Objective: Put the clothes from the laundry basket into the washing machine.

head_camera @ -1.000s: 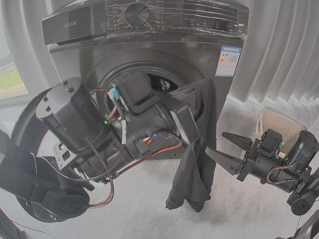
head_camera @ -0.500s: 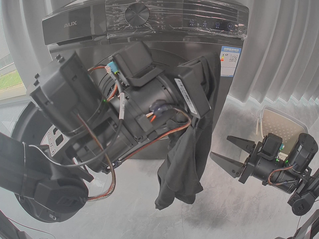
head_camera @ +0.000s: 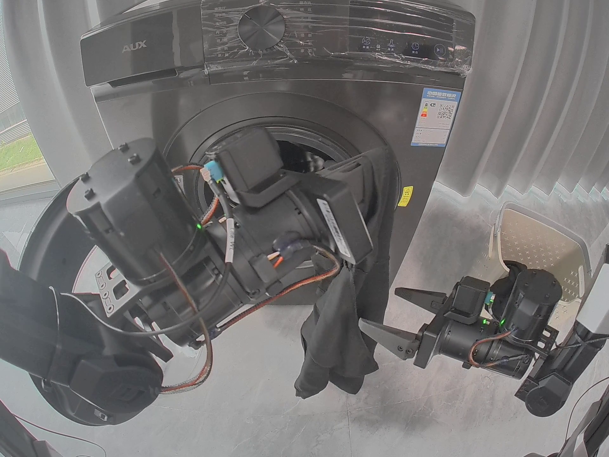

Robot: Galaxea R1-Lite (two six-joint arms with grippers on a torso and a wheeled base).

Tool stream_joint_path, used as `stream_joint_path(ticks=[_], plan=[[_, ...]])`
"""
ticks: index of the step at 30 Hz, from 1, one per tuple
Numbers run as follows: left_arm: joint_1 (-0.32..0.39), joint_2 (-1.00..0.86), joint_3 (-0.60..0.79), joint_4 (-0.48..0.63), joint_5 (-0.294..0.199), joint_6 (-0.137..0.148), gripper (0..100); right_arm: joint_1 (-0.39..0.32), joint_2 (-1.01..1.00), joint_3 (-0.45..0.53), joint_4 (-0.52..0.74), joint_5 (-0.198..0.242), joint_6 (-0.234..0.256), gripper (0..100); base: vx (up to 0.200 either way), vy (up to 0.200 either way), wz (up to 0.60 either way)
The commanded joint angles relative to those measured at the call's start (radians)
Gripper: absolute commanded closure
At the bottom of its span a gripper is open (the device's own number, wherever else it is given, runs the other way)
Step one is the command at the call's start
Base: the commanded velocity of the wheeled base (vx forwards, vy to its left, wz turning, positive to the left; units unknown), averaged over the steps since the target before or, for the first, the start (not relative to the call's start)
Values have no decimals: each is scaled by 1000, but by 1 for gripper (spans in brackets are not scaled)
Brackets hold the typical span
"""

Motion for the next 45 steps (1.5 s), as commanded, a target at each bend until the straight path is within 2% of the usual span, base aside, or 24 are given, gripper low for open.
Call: stream_joint_path(ticks=[1,4,8,21,29,41,42,45], plan=[[32,15,7,5,3,13,100,6,70,-15,-1,0,0,0,0,0,0],[40,23,7,12,10,32,100,15,90,-19,-1,-3,0,0,0,0,0],[37,24,7,21,27,41,100,20,119,-19,-1,-6,0,0,0,0,0],[40,20,7,27,29,42,100,15,118,-7,-2,-7,0,0,0,0,0],[38,11,-42,45,29,38,100,20,142,-18,-2,-9,0,0,0,0,0],[31,8,-77,45,27,36,100,35,224,-85,-4,-12,2,0,0,0,0],[31,4,-77,45,27,36,100,33,233,-101,-4,-16,3,0,0,0,0],[29,-8,-71,47,27,36,100,27,276,-147,-4,-69,6,0,0,0,0]])
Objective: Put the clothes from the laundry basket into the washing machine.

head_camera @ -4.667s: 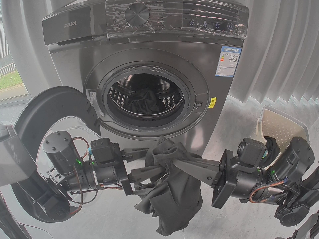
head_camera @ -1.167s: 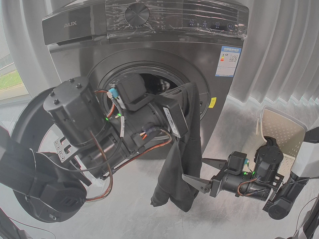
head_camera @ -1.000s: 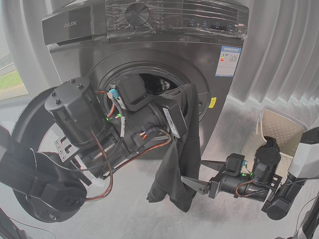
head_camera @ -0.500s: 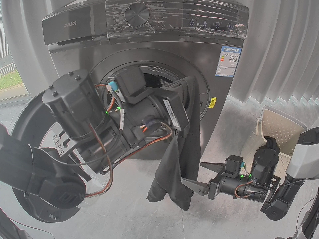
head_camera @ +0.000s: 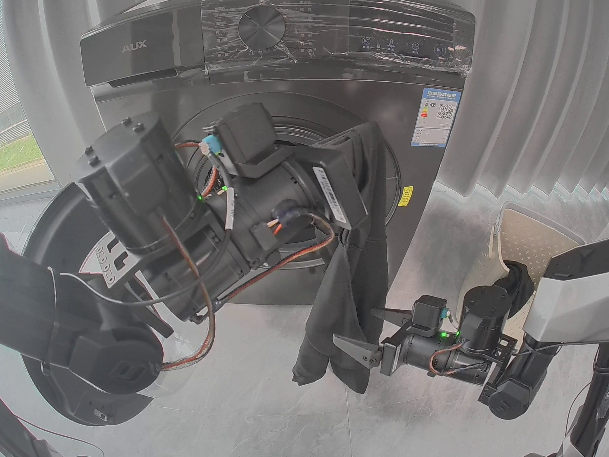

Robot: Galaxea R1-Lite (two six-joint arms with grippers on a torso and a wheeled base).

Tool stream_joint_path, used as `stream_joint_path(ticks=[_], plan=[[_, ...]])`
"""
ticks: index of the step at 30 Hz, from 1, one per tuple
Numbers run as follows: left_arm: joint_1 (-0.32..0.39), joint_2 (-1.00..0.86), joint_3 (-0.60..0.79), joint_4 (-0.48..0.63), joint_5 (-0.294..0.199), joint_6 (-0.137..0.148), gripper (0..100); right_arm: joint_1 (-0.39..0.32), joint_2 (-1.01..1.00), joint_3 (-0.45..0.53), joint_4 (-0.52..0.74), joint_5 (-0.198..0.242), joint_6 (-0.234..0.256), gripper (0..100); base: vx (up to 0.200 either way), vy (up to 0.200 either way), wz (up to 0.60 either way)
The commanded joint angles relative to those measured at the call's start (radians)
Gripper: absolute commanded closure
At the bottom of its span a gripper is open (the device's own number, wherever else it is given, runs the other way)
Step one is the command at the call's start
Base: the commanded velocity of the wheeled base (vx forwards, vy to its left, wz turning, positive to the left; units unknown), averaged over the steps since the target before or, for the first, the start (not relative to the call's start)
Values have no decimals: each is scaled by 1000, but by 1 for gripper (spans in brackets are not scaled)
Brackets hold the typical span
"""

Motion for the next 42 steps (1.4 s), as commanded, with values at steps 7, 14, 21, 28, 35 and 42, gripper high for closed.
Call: stream_joint_path(ticks=[7,14,21,28,35,42], plan=[[-9,-44,17,0,0,0,100,-18,98,-125,-1,-117,52,0,0,0,0],[0,-45,28,-3,0,0,100,-22,58,-47,-2,-126,53,0,0,0,0],[0,-45,28,-5,-3,0,100,-44,14,1,1,-122,49,0,0,0,0],[-8,-44,28,-8,-6,0,100,-35,71,-62,1,-65,43,0,0,0,0],[-18,-48,28,-12,-11,1,100,-42,157,-173,2,-25,36,0,0,0,0],[-32,-68,28,-9,-9,0,100,-53,230,-283,1,-25,32,0,0,0,0]])
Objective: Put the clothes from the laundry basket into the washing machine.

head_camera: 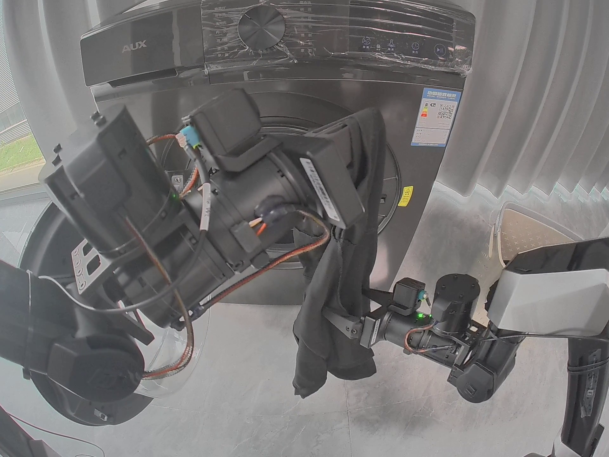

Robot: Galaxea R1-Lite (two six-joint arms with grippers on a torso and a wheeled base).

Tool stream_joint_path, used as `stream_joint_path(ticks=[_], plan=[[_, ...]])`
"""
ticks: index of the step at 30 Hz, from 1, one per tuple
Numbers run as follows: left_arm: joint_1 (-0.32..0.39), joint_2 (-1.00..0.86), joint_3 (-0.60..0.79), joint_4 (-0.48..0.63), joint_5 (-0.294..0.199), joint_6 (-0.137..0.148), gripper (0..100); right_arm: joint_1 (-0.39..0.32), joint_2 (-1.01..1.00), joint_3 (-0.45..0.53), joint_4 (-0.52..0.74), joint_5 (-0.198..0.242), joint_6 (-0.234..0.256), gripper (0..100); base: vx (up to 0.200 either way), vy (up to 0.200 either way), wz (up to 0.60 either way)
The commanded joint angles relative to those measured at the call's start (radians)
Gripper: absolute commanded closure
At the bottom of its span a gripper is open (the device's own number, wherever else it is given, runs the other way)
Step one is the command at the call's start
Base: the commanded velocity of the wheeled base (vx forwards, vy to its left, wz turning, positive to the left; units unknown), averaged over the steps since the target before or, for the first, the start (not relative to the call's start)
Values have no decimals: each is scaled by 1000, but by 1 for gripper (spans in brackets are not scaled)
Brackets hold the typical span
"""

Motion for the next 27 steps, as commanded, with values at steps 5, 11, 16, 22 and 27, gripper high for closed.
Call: stream_joint_path(ticks=[5,11,16,22,27], plan=[[-7,-25,-7,1,-1,-1,100,-12,81,-64,-1,3,-2,0,0,0,0],[-21,-29,-7,0,-2,-1,100,-16,97,-101,-1,3,-3,0,0,0,0],[-33,-29,-9,-2,-2,-2,100,-8,107,-125,-2,3,-11,0,0,0,0],[-32,-28,-7,-3,-1,-2,100,-8,107,-119,-2,6,-9,100,0,0,0],[-18,-22,-9,1,10,-4,100,-5,91,-78,-4,9,-9,100,0,0,0]])
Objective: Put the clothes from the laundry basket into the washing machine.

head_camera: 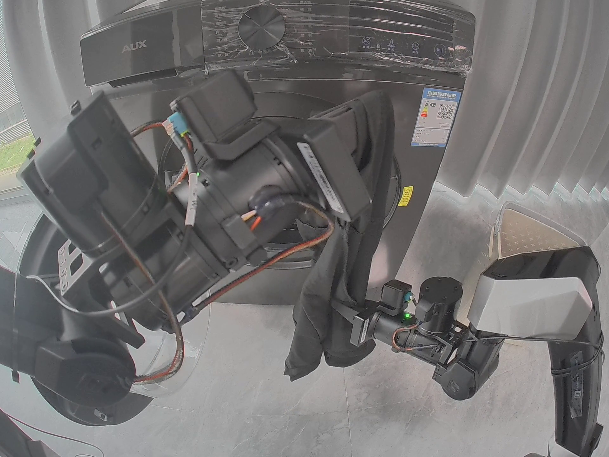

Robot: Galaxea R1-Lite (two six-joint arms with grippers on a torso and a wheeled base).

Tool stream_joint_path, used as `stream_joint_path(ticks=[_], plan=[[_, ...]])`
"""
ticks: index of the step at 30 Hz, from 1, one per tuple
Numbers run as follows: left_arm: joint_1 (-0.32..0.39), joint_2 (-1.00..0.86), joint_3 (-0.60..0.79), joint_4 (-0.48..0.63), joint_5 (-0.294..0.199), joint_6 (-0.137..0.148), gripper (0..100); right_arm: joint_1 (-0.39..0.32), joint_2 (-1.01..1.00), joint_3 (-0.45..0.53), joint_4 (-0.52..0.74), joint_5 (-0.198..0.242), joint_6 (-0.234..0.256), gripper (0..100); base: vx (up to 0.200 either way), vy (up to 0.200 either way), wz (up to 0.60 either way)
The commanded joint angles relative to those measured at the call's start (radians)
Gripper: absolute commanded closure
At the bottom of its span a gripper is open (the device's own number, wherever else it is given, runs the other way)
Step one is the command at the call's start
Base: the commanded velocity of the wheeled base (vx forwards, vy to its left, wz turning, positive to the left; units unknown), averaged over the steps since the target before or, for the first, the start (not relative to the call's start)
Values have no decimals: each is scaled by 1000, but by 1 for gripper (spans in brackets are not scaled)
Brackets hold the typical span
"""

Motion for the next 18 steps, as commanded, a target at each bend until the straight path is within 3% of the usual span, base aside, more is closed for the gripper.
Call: stream_joint_path(ticks=[1,9,16,18], plan=[[29,11,3,2,7,-1,100,6,-53,66,-4,5,1,100,0,0,0],[121,38,7,2,4,-1,100,78,-332,304,-1,48,-1,100,0,0,0],[169,89,18,-3,2,-12,100,118,-525,411,2,68,-16,100,0,0,0],[184,127,13,-6,2,-15,100,118,-588,451,4,117,-44,100,0,0,0]])
